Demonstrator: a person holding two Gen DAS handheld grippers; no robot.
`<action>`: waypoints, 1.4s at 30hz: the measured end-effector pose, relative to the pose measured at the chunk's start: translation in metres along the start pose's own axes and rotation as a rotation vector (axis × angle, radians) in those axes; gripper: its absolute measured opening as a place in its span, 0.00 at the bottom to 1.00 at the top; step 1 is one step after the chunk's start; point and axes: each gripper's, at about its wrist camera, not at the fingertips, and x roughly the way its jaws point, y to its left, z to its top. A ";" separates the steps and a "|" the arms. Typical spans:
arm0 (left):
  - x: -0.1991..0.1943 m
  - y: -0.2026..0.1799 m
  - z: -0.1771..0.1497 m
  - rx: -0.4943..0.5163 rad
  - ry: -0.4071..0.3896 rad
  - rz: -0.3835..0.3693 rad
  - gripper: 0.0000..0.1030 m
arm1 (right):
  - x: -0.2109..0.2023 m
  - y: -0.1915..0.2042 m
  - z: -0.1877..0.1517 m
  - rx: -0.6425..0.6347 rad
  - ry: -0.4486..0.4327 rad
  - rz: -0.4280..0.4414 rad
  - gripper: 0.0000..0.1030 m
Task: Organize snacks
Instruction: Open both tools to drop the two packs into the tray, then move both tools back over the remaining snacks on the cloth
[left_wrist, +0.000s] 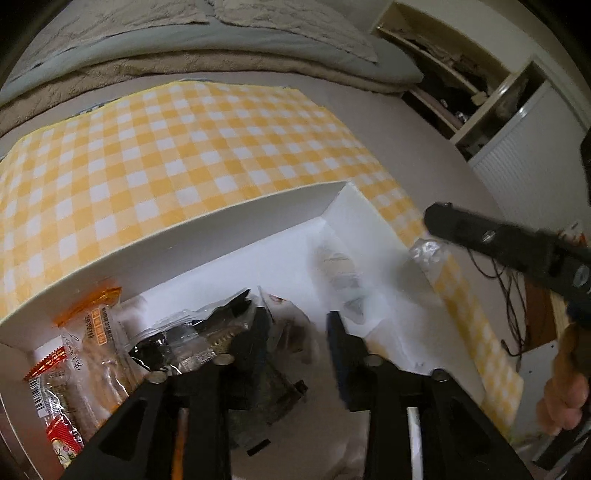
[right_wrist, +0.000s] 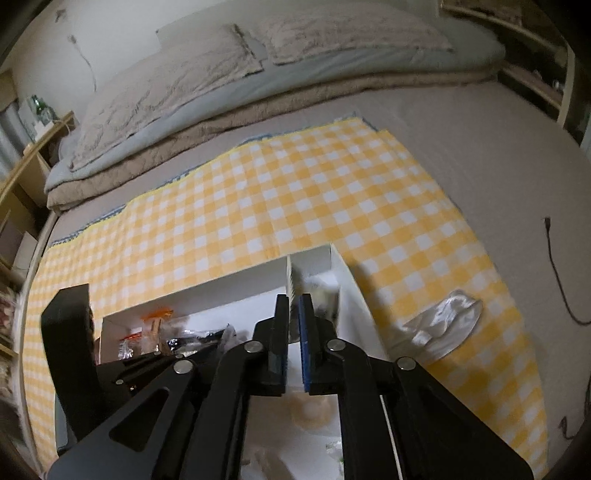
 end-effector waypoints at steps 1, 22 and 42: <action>-0.002 0.000 0.004 0.005 -0.010 -0.003 0.49 | 0.001 0.000 -0.001 -0.004 0.007 -0.005 0.06; -0.096 -0.033 -0.052 0.042 -0.072 0.125 0.72 | -0.034 -0.004 -0.027 -0.023 -0.011 0.057 0.43; -0.210 -0.028 -0.098 0.000 -0.185 0.183 1.00 | -0.086 0.010 -0.050 -0.074 -0.136 -0.018 1.00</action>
